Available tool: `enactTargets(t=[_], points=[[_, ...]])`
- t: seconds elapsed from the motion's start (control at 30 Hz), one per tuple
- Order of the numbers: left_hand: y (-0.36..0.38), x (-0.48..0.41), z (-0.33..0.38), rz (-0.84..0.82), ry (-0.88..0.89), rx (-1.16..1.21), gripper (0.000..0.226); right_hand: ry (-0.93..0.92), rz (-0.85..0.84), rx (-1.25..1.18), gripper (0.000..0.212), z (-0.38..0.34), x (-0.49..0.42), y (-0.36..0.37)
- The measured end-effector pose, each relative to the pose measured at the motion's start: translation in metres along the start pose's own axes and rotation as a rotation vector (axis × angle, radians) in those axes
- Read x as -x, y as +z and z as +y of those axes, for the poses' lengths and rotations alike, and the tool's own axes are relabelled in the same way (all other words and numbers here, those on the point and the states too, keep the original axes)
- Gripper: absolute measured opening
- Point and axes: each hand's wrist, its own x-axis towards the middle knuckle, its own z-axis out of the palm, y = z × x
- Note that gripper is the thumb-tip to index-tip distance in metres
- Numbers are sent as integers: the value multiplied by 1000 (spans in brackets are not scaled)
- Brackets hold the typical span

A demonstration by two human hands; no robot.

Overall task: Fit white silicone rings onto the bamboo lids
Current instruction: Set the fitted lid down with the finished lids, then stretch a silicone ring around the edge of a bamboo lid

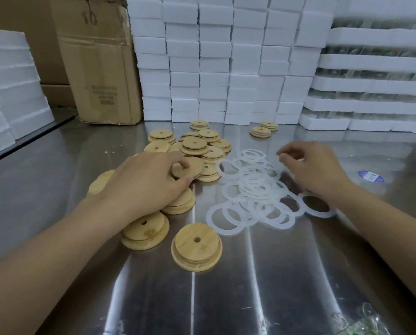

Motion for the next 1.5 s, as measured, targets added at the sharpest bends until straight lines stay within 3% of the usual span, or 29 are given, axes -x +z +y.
enactTargets(t=[0.23, 0.37, 0.47, 0.53, 0.7, 0.83, 0.97, 1.17, 1.3, 1.5], points=[[7, 1, 6, 165, 10, 169, 11, -134, -169, 142, 19, -45, 24, 15], [2, 2, 9, 183, 36, 216, 24, -181, -155, 56, 26, -54, 29, 12], [2, 4, 15, 188, 94, 210, 38, -303, -267, 77, 39, -65, 36, 15], [2, 4, 17, 184, 150, 179, 41, -331, -293, 97, 35, -69, 39, 19], [1, 5, 18, 141, 192, 159, 30, -306, -179, -3, 8, -75, 40, 19], [-3, 4, 17, 89, 199, 309, 21, -289, 10, -107, 8, -79, 40, 11], [-4, 9, 18, 89, 251, 193, 19, -284, 139, -197, 7, -89, 43, 7], [-3, 9, 25, 168, 130, 590, 29, -275, 92, -465, 6, -110, 57, 7], [-9, 8, 30, 151, 95, 837, 6, -394, 71, -411, 5, -115, 64, 7], [-5, 8, 33, 158, 60, 934, 27, -532, 78, -360, 12, -116, 68, 9]])
